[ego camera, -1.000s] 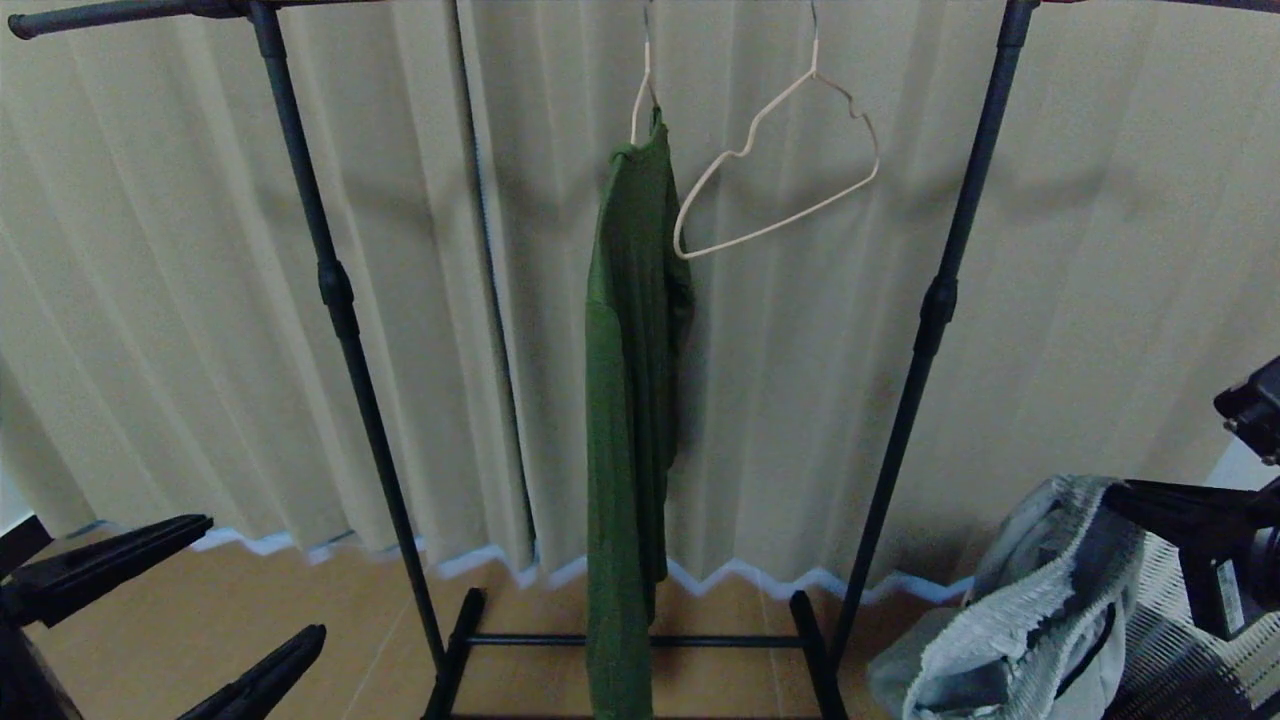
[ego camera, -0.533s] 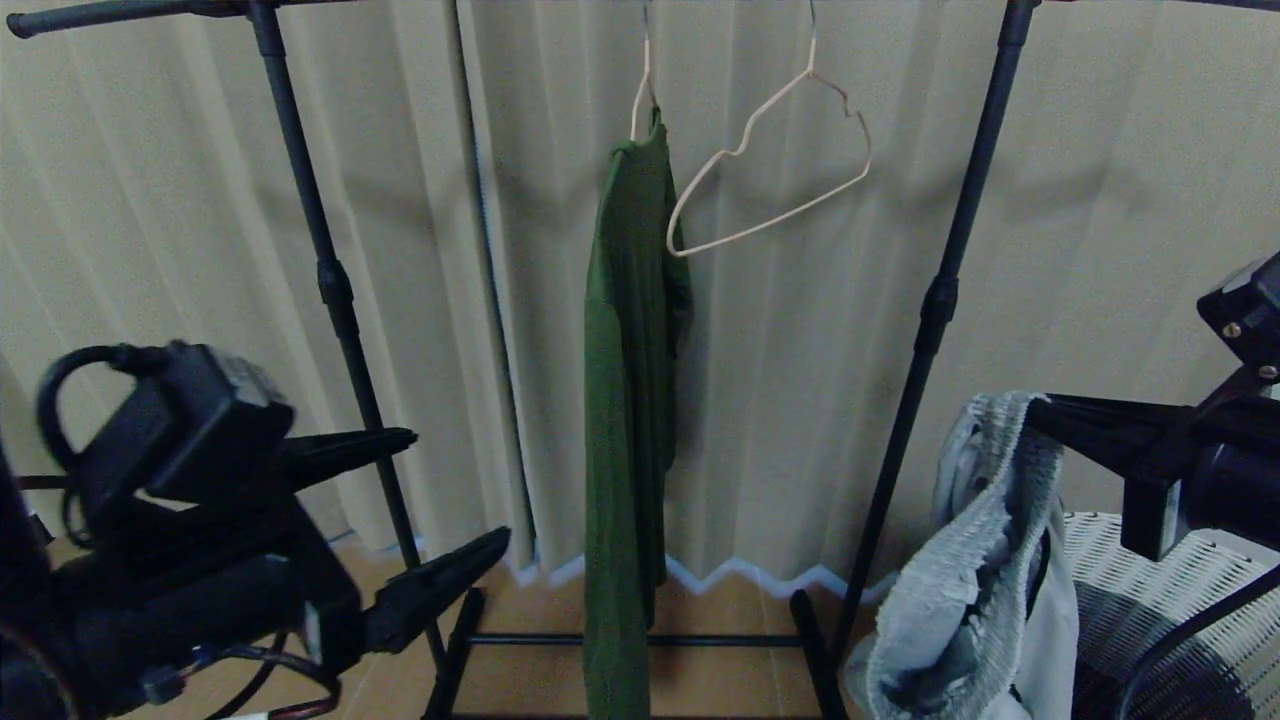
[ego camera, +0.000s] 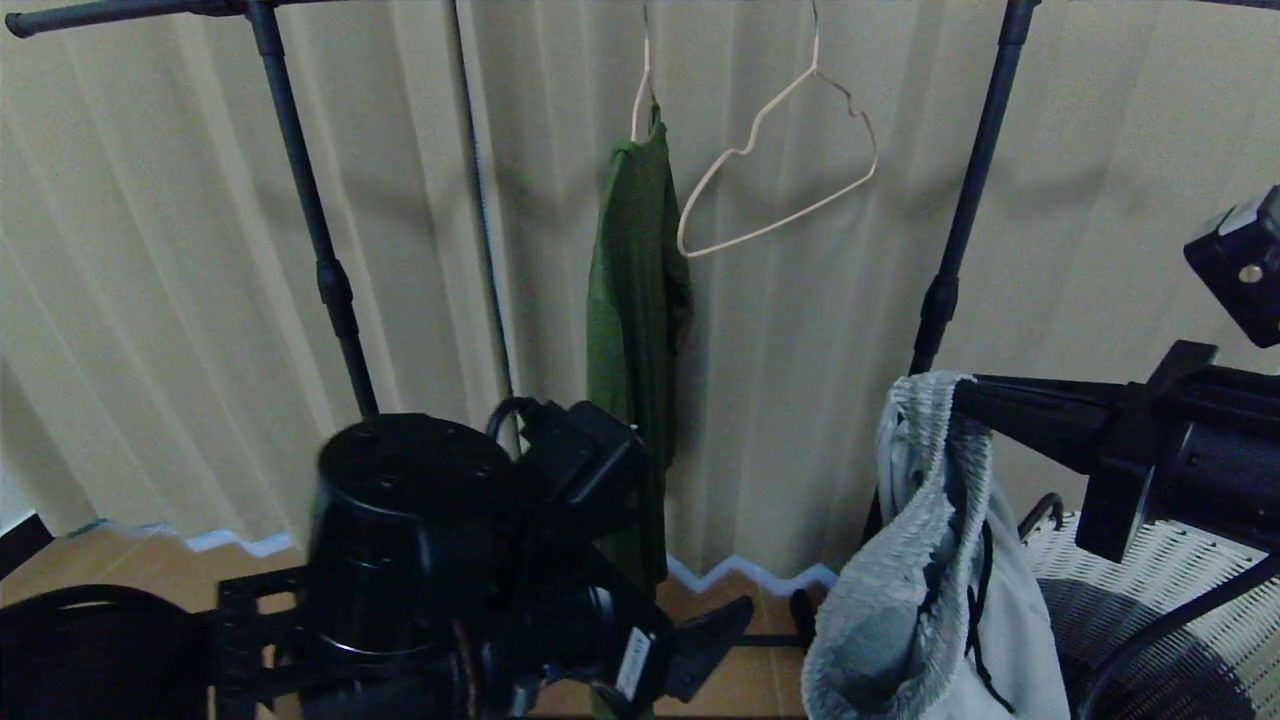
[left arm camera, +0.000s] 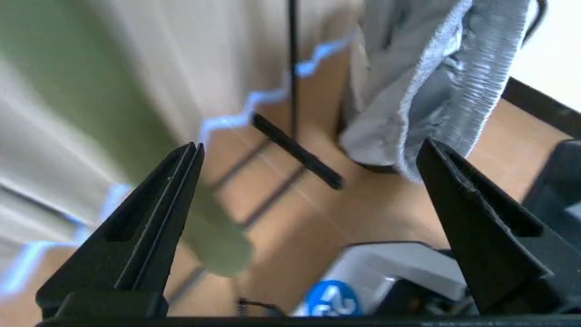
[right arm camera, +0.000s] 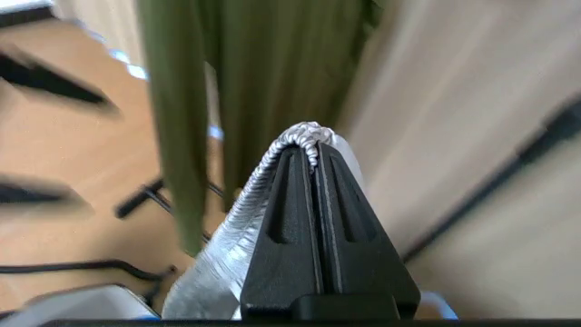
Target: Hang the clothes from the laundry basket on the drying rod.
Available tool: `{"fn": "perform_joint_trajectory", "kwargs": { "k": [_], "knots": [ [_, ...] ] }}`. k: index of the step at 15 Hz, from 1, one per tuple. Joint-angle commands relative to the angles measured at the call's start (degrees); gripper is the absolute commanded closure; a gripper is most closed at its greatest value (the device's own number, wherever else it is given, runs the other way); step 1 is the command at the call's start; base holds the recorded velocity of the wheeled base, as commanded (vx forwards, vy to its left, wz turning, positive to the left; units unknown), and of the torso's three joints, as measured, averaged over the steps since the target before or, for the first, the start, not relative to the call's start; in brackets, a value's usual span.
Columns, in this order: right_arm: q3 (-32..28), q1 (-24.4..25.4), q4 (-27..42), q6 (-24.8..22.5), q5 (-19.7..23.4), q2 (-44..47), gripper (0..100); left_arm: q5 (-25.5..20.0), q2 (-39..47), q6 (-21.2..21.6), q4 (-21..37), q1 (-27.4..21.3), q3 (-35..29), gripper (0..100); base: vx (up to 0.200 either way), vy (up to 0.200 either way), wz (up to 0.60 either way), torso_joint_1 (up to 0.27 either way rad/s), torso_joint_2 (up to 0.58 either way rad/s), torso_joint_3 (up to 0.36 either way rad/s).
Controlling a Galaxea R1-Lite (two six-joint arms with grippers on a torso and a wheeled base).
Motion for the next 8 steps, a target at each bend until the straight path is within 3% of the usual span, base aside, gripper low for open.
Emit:
{"fn": "perform_joint_trajectory", "kwargs": {
  "k": [1, 3, 8],
  "knots": [
    [-1.10, 1.35, -0.03, 0.18, 1.19, 0.63, 100, 0.28, 11.39, -6.74, -0.07, -4.79, -6.10, 0, 0.000, 0.000, 0.00, 0.000, 0.00, 0.000],
    [-1.46, 1.35, -0.03, 0.53, 2.69, 0.54, 100, 0.28, 14.20, -9.37, -0.07, -6.28, -7.77, 0, 0.000, 0.000, 0.00, 0.000, 0.00, 0.000],
    [-1.37, 1.35, -2.32, 0.88, 2.69, 0.10, 100, 1.51, 17.54, -11.22, -0.16, -6.81, -8.47, 0, 0.000, 0.000, 0.00, 0.000, 0.00, 0.000]
  ]
}}
